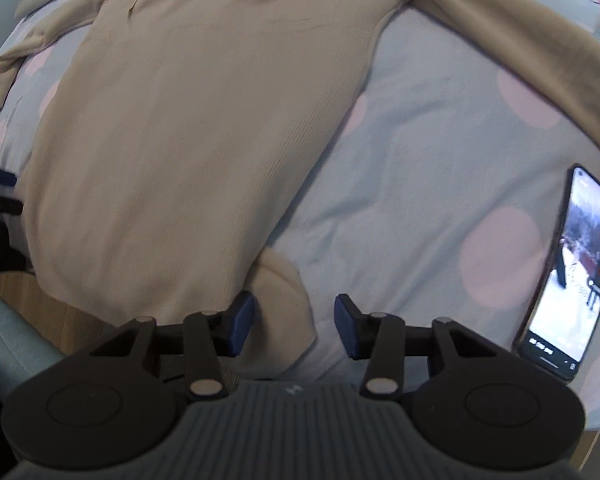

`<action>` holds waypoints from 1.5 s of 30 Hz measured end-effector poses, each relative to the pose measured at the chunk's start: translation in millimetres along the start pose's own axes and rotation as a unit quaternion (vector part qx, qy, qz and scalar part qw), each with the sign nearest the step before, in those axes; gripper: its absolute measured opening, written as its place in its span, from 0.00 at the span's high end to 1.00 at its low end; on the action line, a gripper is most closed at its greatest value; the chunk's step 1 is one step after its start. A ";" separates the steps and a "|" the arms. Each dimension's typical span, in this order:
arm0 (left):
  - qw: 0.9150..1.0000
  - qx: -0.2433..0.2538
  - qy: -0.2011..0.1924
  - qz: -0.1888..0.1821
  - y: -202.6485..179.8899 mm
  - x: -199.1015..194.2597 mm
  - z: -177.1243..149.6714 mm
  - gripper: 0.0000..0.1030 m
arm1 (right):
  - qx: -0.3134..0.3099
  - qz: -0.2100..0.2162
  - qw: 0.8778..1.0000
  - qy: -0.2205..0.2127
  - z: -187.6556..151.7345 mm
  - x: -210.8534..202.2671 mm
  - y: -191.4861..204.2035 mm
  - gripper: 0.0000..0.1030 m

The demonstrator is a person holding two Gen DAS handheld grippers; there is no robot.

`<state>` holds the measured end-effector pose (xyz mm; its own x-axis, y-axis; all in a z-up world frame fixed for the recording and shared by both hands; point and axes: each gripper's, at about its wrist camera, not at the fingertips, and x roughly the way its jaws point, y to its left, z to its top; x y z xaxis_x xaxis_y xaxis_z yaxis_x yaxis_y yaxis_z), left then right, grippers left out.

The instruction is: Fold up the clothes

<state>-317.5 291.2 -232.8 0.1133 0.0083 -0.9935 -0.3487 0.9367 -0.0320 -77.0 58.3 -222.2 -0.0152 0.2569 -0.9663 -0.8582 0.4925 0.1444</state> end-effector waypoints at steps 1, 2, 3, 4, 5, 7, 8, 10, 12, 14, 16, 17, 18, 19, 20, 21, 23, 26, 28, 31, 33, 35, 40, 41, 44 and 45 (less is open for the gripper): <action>1.000 0.002 0.000 -0.002 -0.6 0.8 0.7 0.54 | -0.007 0.002 1.000 0.001 0.3 1.7 1.7 0.58; 1.000 0.004 0.000 -0.004 -1.4 0.8 0.8 0.56 | -0.017 -0.001 1.000 0.001 1.0 3.8 4.6 0.58; 1.000 0.005 0.000 -0.005 -2.4 0.1 0.6 0.61 | -0.028 -0.005 1.000 0.001 1.8 4.8 7.3 0.58; 1.000 0.007 0.000 -0.006 -3.3 -0.5 0.3 0.64 | -0.036 -0.007 0.999 0.001 2.3 4.8 9.7 0.60; 1.000 0.008 0.000 -0.007 -4.3 -1.1 0.1 0.66 | -0.045 -0.009 0.999 0.001 2.8 4.8 12.0 0.68; 1.000 0.011 0.000 -0.009 -6.2 -2.4 -0.4 0.82 | -0.055 -0.008 0.998 0.001 2.5 2.4 15.8 0.81; 1.000 0.012 -0.001 -0.008 -5.4 -2.9 1.0 0.86 | -0.060 -0.009 0.998 0.001 2.0 0.8 17.9 0.86; 1.000 0.012 -0.001 -0.008 -7.3 -6.1 2.5 0.94 | -0.069 -0.011 0.998 0.005 1.6 -2.6 22.0 0.89; 1.000 0.013 -0.001 -0.010 -10.1 -11.7 2.6 0.96 | -0.070 -0.007 0.998 0.010 1.9 -8.3 24.1 0.90; 1.000 0.010 -0.001 -0.018 -9.0 -18.6 2.9 0.96 | -0.063 -0.001 0.998 0.016 1.5 -17.5 23.7 0.90; 0.999 -0.002 0.000 -0.037 -1.2 -27.2 3.5 1.00 | -0.055 0.001 0.998 0.027 -1.0 -29.2 21.1 0.91; 0.999 -0.008 0.000 -0.047 2.7 -31.5 3.8 1.00 | -0.054 -0.001 0.998 0.033 -2.9 -35.6 19.3 0.91; 0.998 -0.016 0.002 -0.061 6.3 -35.9 3.3 1.00 | -0.052 -0.003 0.998 0.039 -4.4 -40.7 17.1 0.91; 0.997 -0.023 0.005 -0.070 8.9 -40.2 2.0 1.00 | -0.049 -0.005 0.998 0.047 -5.6 -44.6 14.8 0.92; 0.997 -0.027 0.006 -0.070 10.7 -41.1 2.4 1.00 | -0.047 -0.007 0.997 0.056 -7.6 -47.1 13.6 0.93; 0.997 -0.032 0.006 -0.067 12.3 -40.0 3.9 1.00 | -0.046 -0.011 0.997 0.066 -8.9 -46.0 14.2 0.93; 0.997 -0.041 0.006 -0.062 15.5 -37.6 6.9 1.00 | -0.047 -0.020 0.995 0.088 -9.3 -38.5 14.8 0.94; 0.997 -0.051 0.007 -0.060 17.8 -29.7 6.4 0.99 | -0.043 -0.029 0.991 0.121 -12.9 -23.0 10.4 0.94; 0.997 -0.047 0.016 -0.053 16.5 -26.0 2.3 0.92 | -0.051 -0.033 0.990 0.127 -14.0 -17.2 13.4 0.94; 0.998 -0.038 0.034 -0.040 14.3 -19.6 -0.4 0.57 | -0.065 -0.042 0.988 0.136 -15.6 -8.8 18.3 0.94; 0.998 -0.035 0.047 -0.028 12.4 -12.8 0.0 0.52 | -0.075 -0.055 0.986 0.141 -16.2 -5.0 21.8 0.94; 0.997 -0.038 0.057 -0.023 11.7 -6.9 1.8 0.52 | -0.074 -0.054 0.984 0.153 -16.1 -2.8 22.7 0.89; 0.998 -0.010 0.052 -0.022 2.6 4.9 9.4 0.55 | -0.053 -0.053 0.990 0.118 -10.4 -18.5 19.2 0.66; 0.999 0.006 0.052 -0.014 -1.6 7.4 9.7 0.55 | -0.049 -0.055 0.992 0.106 -8.0 -22.3 18.0 0.62; 0.997 0.045 0.055 0.008 -13.0 13.6 11.6 0.58 | -0.039 -0.072 0.993 0.085 0.5 -25.0 12.7 0.62; 0.997 0.054 0.052 0.012 -15.9 13.5 11.9 0.61 | -0.032 -0.076 0.993 0.082 4.0 -23.1 10.1 0.62</action>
<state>-299.4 280.5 -244.4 0.0061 0.0001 -1.0000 -0.2480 0.9688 -0.0015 -83.2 60.7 -197.6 0.0378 0.0426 -0.9984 -0.8877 0.4603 -0.0140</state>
